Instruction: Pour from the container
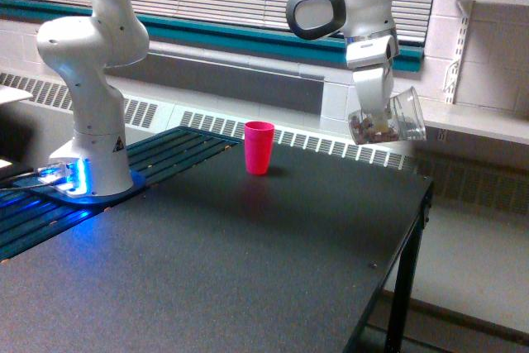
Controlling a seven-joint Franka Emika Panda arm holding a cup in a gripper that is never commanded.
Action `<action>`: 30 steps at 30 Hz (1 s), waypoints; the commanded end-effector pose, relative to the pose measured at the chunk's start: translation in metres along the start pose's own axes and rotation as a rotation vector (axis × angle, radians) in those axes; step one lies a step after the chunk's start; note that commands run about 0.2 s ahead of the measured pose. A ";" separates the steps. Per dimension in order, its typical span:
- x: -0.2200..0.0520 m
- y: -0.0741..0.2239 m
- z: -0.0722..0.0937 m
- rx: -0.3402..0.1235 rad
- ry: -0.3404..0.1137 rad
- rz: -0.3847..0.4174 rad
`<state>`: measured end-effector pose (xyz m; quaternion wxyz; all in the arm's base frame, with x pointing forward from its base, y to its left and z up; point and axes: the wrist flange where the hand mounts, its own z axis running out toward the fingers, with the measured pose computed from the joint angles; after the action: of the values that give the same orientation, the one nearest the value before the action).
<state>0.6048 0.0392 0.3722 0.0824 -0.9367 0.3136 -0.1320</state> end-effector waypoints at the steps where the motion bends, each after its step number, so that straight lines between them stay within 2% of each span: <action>1: 0.006 -0.009 -0.033 0.022 0.050 -0.051; 13: -0.011 -0.016 -0.026 0.019 0.052 -0.078; 30: -0.049 -0.004 -0.012 -0.009 0.044 -0.161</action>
<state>0.5756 0.0636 0.3714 0.0641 -0.9510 0.2641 -0.1472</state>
